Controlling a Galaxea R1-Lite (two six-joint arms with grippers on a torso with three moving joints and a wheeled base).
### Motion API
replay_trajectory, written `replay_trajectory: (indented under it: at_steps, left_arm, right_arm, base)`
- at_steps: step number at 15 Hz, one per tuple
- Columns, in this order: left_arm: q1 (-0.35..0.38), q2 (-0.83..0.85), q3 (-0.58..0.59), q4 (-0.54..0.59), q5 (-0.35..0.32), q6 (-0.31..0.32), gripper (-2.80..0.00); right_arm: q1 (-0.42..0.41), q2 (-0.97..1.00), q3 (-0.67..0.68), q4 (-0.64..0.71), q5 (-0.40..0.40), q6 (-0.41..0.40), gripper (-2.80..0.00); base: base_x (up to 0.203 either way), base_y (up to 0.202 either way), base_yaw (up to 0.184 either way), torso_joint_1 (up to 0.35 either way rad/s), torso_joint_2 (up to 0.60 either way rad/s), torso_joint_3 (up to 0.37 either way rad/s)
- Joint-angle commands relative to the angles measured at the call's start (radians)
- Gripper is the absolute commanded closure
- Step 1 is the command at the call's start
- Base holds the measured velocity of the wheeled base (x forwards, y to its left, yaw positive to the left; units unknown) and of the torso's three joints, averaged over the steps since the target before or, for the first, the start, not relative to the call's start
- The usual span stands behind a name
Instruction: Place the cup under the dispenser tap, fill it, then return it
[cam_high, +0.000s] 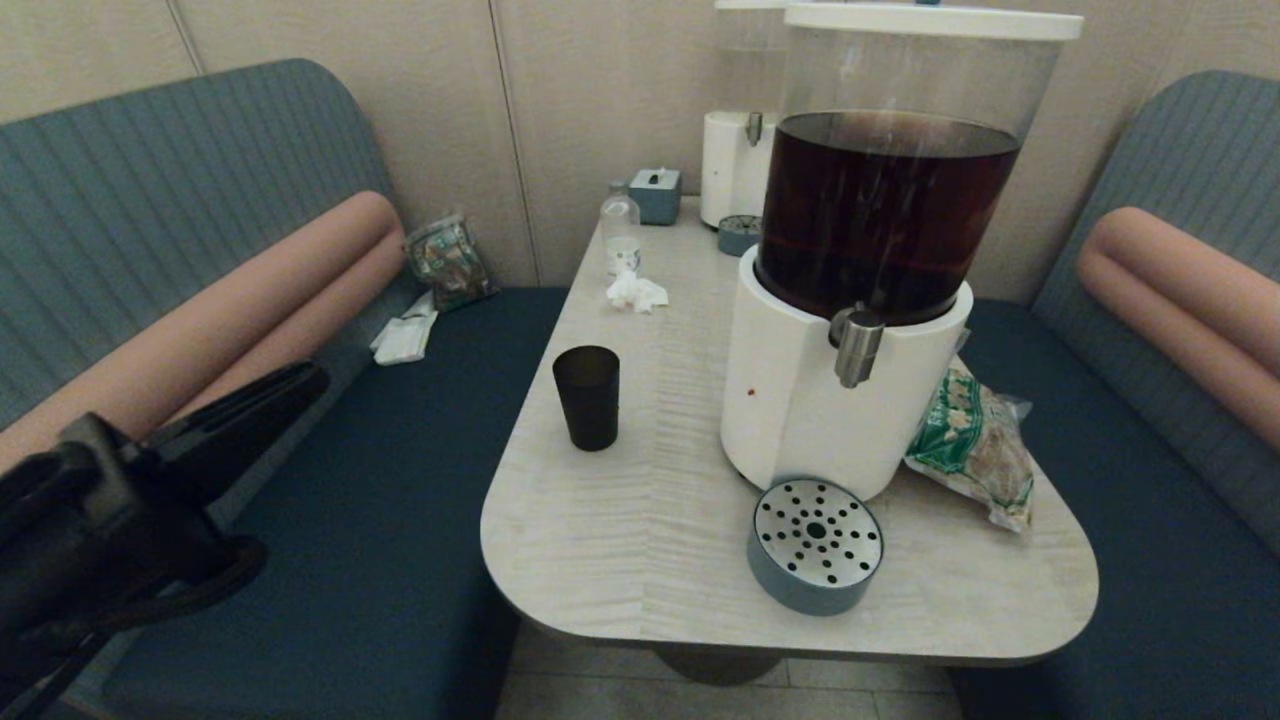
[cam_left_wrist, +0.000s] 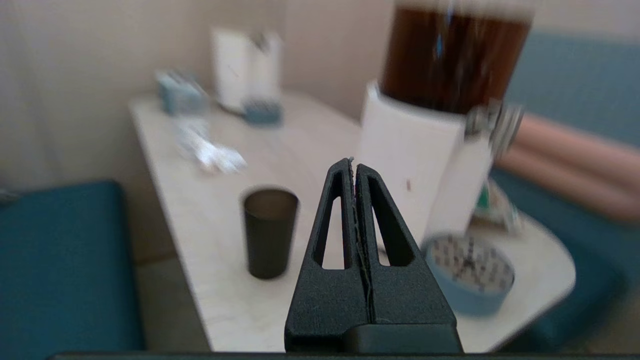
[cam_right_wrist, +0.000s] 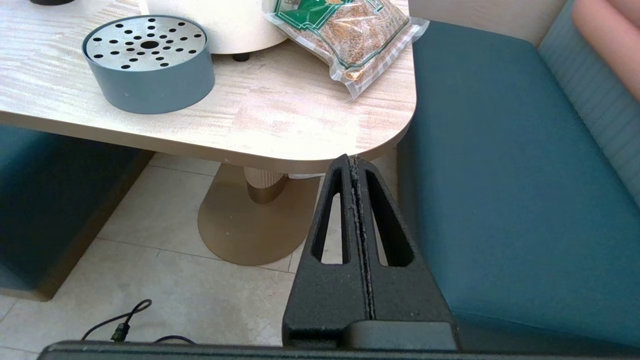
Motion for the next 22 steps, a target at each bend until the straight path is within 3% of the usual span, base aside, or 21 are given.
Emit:
replay_trajectory:
  at_steps: [1, 4, 8, 13, 15, 17, 19, 22]
  left_arm:
    - [0.032, -0.215, 0.061, -0.007, 0.03, -0.058, 0.0]
    - [0.039, -0.352, 0.117, 0.032, 0.074, -0.136, 0.0]
    - [0.042, -0.634, 0.117, 0.32, 0.115, -0.141, 0.0]
    - [0.086, -1.07, -0.01, 0.905, 0.211, -0.059, 0.0]
    - [0.105, -1.155, 0.019, 1.012, 0.266, 0.003, 0.0]
    - [0.11, -1.204, 0.123, 1.095, 0.283, 0.063, 0.0]
    - [0.111, -1.244, 0.131, 1.284, 0.335, 0.135, 0.0]
    - [0.111, -1.244, 0.13, 1.435, 0.41, 0.171, 0.0]
  right_arm:
    - [0.0, 0.001, 0.0, 0.0, 0.0, -0.001, 0.0]
    - [0.0, 0.001, 0.0, 0.001, 0.0, 0.0, 0.0]
    - [0.0, 0.001, 0.0, 0.0, 0.0, 0.0, 0.0]
    - [0.0, 0.001, 0.0, 0.0, 0.0, -0.001, 0.0]
    - [0.0, 0.001, 0.0, 0.0, 0.0, -0.001, 0.0]
    - [0.0, 0.001, 0.0, 0.0, 0.0, -0.001, 0.0]
    - [0.0, 0.001, 0.0, 0.0, 0.0, 0.0, 0.0]
    - [0.0, 0.001, 0.0, 0.001, 0.0, -0.001, 0.0]
  base:
    - [0.0, 0.0, 0.0, 0.0, 0.0, 0.0]
    - [0.0, 0.0, 0.0, 0.0, 0.0, 0.0]
    - [0.0, 0.0, 0.0, 0.0, 0.0, 0.0]
    - [0.0, 0.0, 0.0, 0.0, 0.0, 0.0]
    - [0.0, 0.0, 0.0, 0.0, 0.0, 0.0]
    - [0.0, 0.0, 0.0, 0.0, 0.0, 0.0]
    - [0.0, 0.0, 0.0, 0.0, 0.0, 0.0]
    - [0.0, 0.0, 0.0, 0.0, 0.0, 0.0]
